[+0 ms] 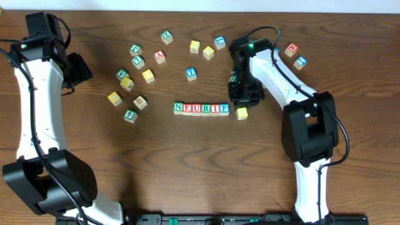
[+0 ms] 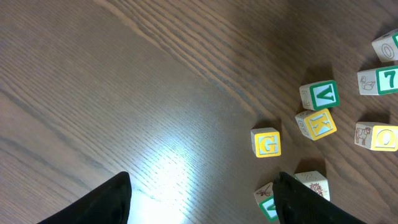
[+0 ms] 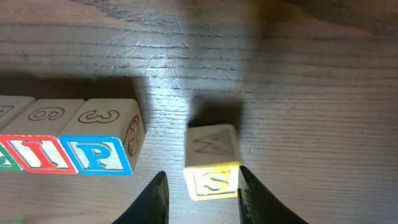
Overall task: Spell out NEURIPS
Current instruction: 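Lower the S block and open the right gripper to release it, then push the S block leftward against the P block with the right gripper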
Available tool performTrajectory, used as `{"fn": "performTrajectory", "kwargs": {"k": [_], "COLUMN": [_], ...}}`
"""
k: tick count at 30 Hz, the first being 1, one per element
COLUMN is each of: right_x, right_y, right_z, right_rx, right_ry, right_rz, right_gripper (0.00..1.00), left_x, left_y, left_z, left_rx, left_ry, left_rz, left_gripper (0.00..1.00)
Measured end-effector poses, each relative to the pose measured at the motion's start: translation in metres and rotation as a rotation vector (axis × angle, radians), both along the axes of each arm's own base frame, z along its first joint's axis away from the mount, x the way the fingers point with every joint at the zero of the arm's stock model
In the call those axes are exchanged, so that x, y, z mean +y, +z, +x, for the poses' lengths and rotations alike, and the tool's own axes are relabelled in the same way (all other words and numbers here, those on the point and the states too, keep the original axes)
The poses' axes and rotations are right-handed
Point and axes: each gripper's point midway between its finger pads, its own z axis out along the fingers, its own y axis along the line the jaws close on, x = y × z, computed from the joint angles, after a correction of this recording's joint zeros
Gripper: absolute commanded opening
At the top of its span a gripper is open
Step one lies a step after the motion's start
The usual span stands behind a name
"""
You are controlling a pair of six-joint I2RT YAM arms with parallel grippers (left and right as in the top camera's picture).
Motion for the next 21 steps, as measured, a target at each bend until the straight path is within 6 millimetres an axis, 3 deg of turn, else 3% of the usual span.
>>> {"fn": "performTrajectory", "kwargs": {"k": [10,17,21], "right_x": [-0.002,-0.001,-0.001], "right_y": [-0.002,0.001,0.013], "right_z": [-0.004,-0.001,0.004], "right_rx": [0.015,0.003,-0.033], "right_ry": [0.003,0.007,0.012], "right_rz": [-0.006,0.0,0.012], "right_gripper": [0.22,0.25,0.27], "left_x": [0.0,0.0,0.0], "left_y": [0.0,0.0,0.0], "left_z": [0.0,0.0,0.0], "left_rx": [0.0,0.0,0.0], "left_ry": [0.0,0.0,0.0], "left_rz": [0.0,0.0,0.0], "left_gripper": [0.72,0.72,0.72]}}
